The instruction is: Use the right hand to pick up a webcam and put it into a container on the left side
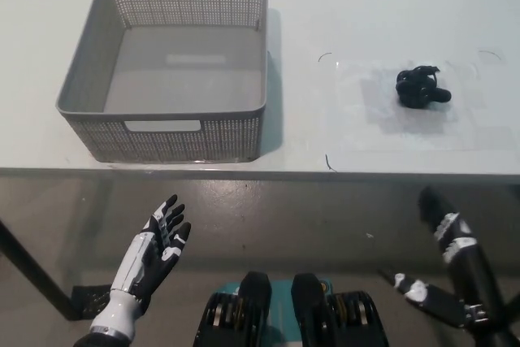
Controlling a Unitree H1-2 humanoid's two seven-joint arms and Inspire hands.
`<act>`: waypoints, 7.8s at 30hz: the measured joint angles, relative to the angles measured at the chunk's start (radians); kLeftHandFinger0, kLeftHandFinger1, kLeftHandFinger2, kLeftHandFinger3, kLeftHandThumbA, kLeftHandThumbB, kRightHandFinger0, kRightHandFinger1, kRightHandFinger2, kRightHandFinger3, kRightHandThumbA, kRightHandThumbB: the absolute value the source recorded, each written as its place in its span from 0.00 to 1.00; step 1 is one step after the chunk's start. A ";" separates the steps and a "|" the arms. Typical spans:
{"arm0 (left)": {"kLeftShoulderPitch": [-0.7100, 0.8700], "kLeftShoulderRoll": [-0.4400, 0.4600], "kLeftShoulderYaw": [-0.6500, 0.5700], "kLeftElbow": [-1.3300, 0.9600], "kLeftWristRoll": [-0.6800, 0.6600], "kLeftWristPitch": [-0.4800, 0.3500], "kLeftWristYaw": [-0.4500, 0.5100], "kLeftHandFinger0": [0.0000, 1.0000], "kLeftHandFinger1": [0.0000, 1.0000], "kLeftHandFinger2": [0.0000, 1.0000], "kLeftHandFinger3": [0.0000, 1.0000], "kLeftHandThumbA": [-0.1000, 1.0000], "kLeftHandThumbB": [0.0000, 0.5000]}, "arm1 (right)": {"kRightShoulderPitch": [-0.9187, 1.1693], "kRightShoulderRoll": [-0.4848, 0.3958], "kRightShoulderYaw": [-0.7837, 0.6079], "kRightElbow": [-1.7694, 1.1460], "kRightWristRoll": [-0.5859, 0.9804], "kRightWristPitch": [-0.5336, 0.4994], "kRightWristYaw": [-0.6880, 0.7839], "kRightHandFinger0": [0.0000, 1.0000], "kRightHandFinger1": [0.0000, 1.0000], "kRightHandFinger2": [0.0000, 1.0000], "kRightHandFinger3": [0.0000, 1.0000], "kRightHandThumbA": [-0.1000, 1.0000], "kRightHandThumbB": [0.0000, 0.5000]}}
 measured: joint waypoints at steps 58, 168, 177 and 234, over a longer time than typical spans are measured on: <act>0.140 0.009 0.018 -0.038 -0.011 -0.006 -0.014 1.00 1.00 1.00 1.00 0.72 0.00 | -1.130 -0.267 0.393 0.899 -0.592 0.471 0.190 1.00 1.00 1.00 1.00 0.88 1.00; 0.132 0.007 0.016 -0.028 -0.013 -0.030 -0.014 1.00 1.00 1.00 1.00 0.70 0.00 | -1.127 -0.235 0.351 1.541 -0.548 0.067 -0.209 0.00 0.44 0.83 0.89 0.00 0.29; 0.133 0.006 0.015 -0.029 -0.013 -0.031 -0.015 1.00 1.00 1.00 1.00 0.70 0.02 | -1.117 -0.235 0.291 1.534 -0.508 -0.045 -0.320 0.00 0.44 0.83 0.95 0.00 0.32; 0.114 0.007 -0.044 -0.030 0.028 -0.042 -0.014 1.00 1.00 1.00 1.00 0.68 0.02 | -1.359 0.229 0.271 1.333 -0.370 0.098 -0.282 0.00 0.31 0.72 0.74 0.00 0.42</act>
